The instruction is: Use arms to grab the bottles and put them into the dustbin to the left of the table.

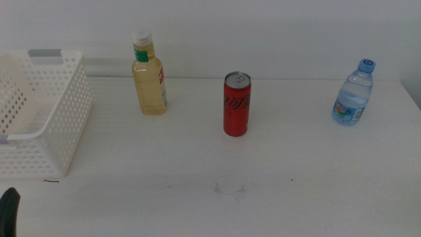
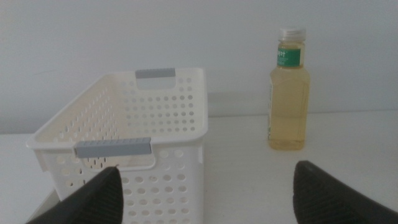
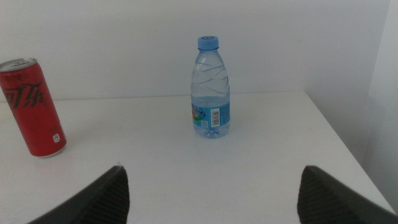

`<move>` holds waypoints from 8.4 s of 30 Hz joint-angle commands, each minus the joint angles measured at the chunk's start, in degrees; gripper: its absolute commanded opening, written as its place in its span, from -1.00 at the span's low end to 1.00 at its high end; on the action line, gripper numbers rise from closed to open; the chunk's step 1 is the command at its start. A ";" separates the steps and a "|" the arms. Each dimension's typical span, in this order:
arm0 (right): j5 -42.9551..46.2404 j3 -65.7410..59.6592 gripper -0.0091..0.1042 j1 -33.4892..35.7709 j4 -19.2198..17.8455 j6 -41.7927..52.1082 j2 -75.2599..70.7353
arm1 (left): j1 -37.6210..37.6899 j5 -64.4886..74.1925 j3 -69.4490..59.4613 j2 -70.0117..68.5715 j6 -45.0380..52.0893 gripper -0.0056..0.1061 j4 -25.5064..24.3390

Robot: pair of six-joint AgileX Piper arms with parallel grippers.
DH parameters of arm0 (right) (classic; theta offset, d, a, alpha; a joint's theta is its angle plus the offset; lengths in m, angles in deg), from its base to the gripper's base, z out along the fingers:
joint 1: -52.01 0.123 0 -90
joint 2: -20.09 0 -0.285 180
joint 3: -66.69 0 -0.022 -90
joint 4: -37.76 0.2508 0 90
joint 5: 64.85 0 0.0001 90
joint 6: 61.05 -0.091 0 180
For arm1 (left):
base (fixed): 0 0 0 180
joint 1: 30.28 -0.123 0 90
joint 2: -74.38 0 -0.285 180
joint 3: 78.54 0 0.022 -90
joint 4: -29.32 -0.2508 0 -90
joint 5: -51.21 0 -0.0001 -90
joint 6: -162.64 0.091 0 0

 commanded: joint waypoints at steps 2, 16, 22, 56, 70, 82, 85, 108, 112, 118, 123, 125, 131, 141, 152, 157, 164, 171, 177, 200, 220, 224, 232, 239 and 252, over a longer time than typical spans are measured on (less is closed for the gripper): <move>0.06 -0.22 0.67 -0.17 -0.58 0.16 -0.26 | -0.05 -1.12 0.04 -0.21 -0.46 0.78 -0.23; 0.06 -0.22 0.67 -0.17 -0.58 0.16 -0.26 | 13.15 -21.60 0.04 19.42 -1.27 0.78 0.00; 0.06 -0.22 0.67 -0.17 -0.58 0.16 -0.26 | 31.58 -52.55 0.04 53.05 -0.34 0.78 3.96; 0.06 -0.22 0.67 -0.17 -0.58 0.16 -0.26 | 38.01 -63.65 24.40 93.22 -0.77 0.78 6.03; 0.06 -0.22 0.67 -0.17 -0.58 0.16 -0.26 | 36.58 -65.37 48.79 117.39 -5.39 0.78 2.47; 0.06 -0.22 0.67 -0.17 -0.58 0.16 -0.26 | 36.58 -60.44 61.84 127.13 -6.39 0.78 0.87; 0.06 -0.22 0.67 -0.17 -0.58 0.16 -0.26 | 36.58 -59.70 65.36 129.34 -6.39 0.78 0.87; 0.06 -0.22 0.67 -0.17 -0.58 0.16 -0.26 | 35.94 -53.09 70.34 127.88 -6.07 -0.94 1.81; 0.06 -0.22 0.67 -0.17 -0.58 0.16 -0.26 | 35.94 -45.49 64.88 119.44 -2.23 -0.93 1.90; 0.06 -0.22 0.67 -0.17 -0.58 0.16 -0.26 | 35.94 -18.21 61.32 104.46 -2.05 -0.93 2.03; 0.06 -0.22 0.67 -0.17 -0.58 0.16 -0.26 | 34.11 9.69 62.91 92.86 -2.05 -0.93 2.93; 0.06 -0.22 0.67 -0.17 -0.58 0.16 -0.26 | 31.95 20.47 66.85 90.22 -1.87 -0.93 3.07; 0.06 -0.22 0.67 -0.17 -0.58 0.16 -0.26 | 18.85 49.51 84.24 90.97 7.17 -0.93 3.07; 0.06 -0.22 0.67 -0.17 -0.58 0.16 -0.26 | -6.24 60.04 99.00 98.99 11.27 -0.93 2.22; 0.06 -0.22 0.67 -0.17 -0.58 0.16 -0.26 | -13.79 55.70 99.09 112.26 11.49 -0.90 1.66; 0.06 -0.22 0.67 -0.17 -0.58 0.16 -0.26 | -13.79 53.03 99.09 117.41 10.99 -0.65 1.44; 0.06 -0.22 0.67 -0.17 -0.58 0.16 -0.26 | -13.79 52.34 98.99 121.29 10.17 0.27 -0.56; 0.06 -0.22 0.67 -0.17 -0.58 0.16 -0.26 | -13.67 55.39 99.34 118.42 7.56 0.78 0.38; 0.06 -0.22 0.67 -0.17 -0.58 0.16 -0.26 | -10.64 57.30 97.70 104.72 6.89 0.78 -0.82; 0.06 -0.22 0.67 -0.17 -0.58 0.16 -0.26 | 12.23 -48.58 17.80 70.29 -2.72 0.78 -0.17; 0.06 -0.22 0.67 -0.17 -0.58 0.16 -0.26 | 12.99 -64.93 42.07 113.64 -10.09 0.78 -8.12; 0.06 -0.22 0.67 -0.17 -0.58 0.16 -0.26 | 12.99 -60.61 47.87 116.70 -10.09 0.78 -8.66; 0.06 -0.22 0.67 -0.17 -0.58 0.16 -0.26 | 12.99 -57.84 58.49 123.98 -10.01 0.78 -8.13; 0.06 -0.22 0.67 -0.17 -0.58 0.16 -0.26 | 12.99 -53.17 68.23 129.80 -9.69 0.78 -7.09; 0.06 -0.22 0.67 -0.17 -0.58 0.16 -0.26 | 13.12 -41.23 68.85 125.30 -8.46 -0.32 -7.69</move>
